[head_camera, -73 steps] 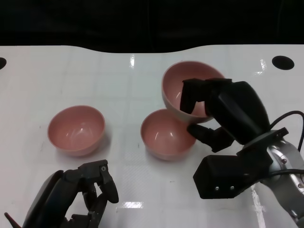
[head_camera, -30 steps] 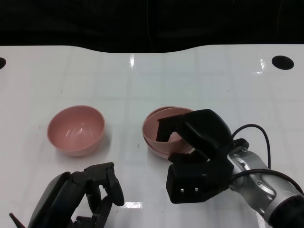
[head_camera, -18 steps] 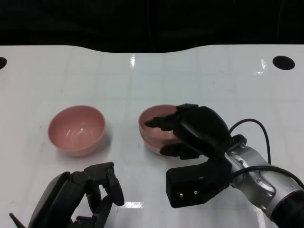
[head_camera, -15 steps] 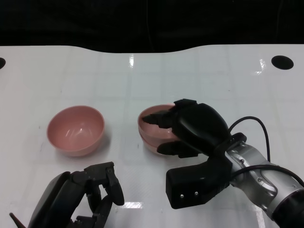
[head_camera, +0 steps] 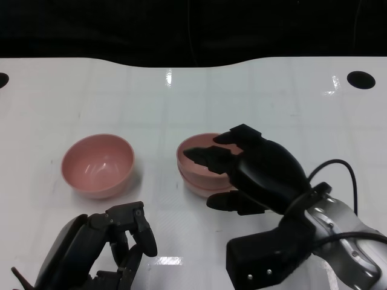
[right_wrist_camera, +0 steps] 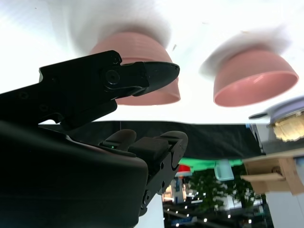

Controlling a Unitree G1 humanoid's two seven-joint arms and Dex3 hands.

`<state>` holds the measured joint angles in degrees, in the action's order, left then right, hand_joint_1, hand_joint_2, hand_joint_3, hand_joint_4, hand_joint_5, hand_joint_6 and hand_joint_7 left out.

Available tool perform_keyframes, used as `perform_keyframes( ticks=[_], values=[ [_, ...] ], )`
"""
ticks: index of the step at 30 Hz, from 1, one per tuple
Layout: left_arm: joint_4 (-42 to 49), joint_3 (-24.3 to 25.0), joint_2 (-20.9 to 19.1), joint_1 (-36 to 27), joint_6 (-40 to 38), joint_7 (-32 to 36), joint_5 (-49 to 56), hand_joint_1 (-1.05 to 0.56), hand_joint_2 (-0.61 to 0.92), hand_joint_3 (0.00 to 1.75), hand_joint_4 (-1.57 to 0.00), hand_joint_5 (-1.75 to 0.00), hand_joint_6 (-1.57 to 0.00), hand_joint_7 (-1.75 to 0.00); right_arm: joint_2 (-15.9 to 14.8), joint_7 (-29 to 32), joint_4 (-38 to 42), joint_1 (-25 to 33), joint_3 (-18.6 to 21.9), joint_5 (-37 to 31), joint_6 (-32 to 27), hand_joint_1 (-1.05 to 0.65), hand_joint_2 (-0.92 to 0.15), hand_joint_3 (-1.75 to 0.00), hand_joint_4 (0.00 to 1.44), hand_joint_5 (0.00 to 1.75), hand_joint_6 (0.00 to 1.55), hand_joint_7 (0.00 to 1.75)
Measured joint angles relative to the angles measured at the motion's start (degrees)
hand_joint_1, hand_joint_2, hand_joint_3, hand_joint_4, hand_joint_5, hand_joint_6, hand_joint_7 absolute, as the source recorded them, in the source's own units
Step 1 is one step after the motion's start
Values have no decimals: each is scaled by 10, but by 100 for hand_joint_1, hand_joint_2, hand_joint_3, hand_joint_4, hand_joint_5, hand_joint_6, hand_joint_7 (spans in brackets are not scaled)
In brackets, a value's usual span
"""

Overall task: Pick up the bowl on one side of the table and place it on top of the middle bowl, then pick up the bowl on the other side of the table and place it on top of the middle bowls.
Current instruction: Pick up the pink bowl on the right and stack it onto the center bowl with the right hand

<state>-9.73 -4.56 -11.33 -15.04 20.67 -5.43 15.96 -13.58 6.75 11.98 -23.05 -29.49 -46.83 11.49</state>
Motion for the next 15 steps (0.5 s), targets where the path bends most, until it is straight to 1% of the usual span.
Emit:
perform_keyframes(
  ticks=[4,9,11,12,15],
  values=[
    [0,1,-2,0,0,0,-7,-9,32,147,-88,-171,-80,-149,-24,-3,-64,46,25,14,11,-69,-92,-34,0,77,37,0],
    [0,2,-4,1,0,0,-10,-10,30,149,-89,-170,-81,-149,-50,-16,-122,101,56,42,27,-62,-92,-26,0,74,34,0],
    [0,2,-4,2,0,0,-11,-10,30,150,-90,-170,-81,-149,-56,-21,-139,123,71,62,40,-58,-92,-21,0,75,35,1],
    [0,2,-4,2,0,0,-11,-11,30,150,-90,-170,-81,-149,-60,-22,-147,135,79,73,49,-56,-92,-17,2,79,38,2],
    [1,4,-5,2,1,0,-12,-10,30,150,-90,-169,-81,-149,-69,-17,-155,167,101,98,86,-52,-92,-11,6,83,43,5]
  ],
)
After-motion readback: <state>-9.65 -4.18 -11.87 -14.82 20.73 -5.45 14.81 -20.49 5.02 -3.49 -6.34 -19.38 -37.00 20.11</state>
